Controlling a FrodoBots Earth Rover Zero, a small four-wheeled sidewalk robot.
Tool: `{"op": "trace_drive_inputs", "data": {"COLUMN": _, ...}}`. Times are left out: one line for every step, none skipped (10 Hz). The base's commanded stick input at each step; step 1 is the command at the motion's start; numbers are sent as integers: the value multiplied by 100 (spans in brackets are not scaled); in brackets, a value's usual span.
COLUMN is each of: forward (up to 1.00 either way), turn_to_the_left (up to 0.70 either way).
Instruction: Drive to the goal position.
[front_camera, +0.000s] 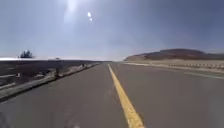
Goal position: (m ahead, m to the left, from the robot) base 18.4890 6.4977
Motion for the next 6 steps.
{"op": "trace_drive_inputs", "data": {"forward": 85, "turn_to_the_left": 5}}
{"op": "trace_drive_inputs", "data": {"forward": 85, "turn_to_the_left": 22}}
{"op": "trace_drive_inputs", "data": {"forward": 85, "turn_to_the_left": 34}}
{"op": "trace_drive_inputs", "data": {"forward": 85, "turn_to_the_left": 34}}
{"op": "trace_drive_inputs", "data": {"forward": 85, "turn_to_the_left": 0}}
{"op": "trace_drive_inputs", "data": {"forward": 85, "turn_to_the_left": 0}}
